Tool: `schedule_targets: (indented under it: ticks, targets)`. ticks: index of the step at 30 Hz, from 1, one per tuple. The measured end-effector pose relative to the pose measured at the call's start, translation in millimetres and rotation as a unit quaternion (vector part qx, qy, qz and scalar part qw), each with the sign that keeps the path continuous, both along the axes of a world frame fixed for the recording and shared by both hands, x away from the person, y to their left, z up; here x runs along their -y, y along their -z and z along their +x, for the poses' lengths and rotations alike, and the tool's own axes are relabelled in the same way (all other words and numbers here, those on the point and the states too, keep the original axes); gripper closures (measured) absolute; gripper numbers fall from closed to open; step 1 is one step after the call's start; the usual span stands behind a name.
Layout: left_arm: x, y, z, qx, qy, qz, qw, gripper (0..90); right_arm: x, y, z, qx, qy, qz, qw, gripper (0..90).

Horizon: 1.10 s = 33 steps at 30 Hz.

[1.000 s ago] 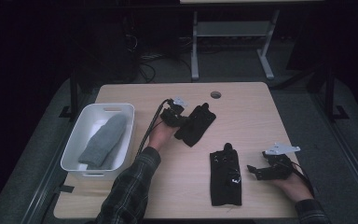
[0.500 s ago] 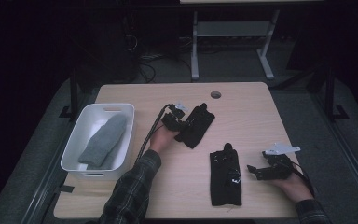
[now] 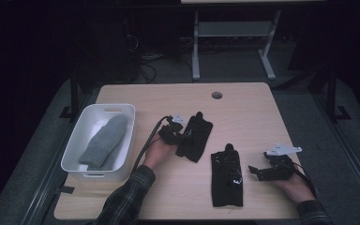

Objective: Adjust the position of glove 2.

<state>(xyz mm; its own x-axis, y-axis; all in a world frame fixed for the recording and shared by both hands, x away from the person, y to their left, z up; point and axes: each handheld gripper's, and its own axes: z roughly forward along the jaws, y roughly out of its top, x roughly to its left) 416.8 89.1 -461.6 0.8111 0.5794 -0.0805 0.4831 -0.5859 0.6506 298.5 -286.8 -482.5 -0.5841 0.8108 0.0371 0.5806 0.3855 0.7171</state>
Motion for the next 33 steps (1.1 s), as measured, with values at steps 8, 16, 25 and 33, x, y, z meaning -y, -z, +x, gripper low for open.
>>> schedule_targets:
  ticks: [8, 16, 25, 33]
  targets:
    - [-9.2, -2.7, -27.9, -0.01, 0.009, 0.009, 0.9999, 89.7, 0.2, 0.0, 0.2, 0.0, 0.0, -0.001, 1.0, 12.0]
    - [-15.6, -5.1, -54.8, -0.018, 0.033, 0.021, 0.999, 89.7, 0.5, 0.1, 0.6, 0.003, 0.0, -0.002, 1.0, 12.0]
    - [-23.2, -6.9, -85.5, -0.032, 0.066, 0.024, 0.997, 89.6, 0.7, 0.2, 0.8, 0.004, -0.001, -0.002, 1.0, 12.0]
    - [-26.6, -6.9, -110.1, -0.041, 0.094, 0.02, 0.9945, 89.6, 0.7, 0.2, 0.8, 0.004, -0.001, -0.002, 1.0, 12.0]
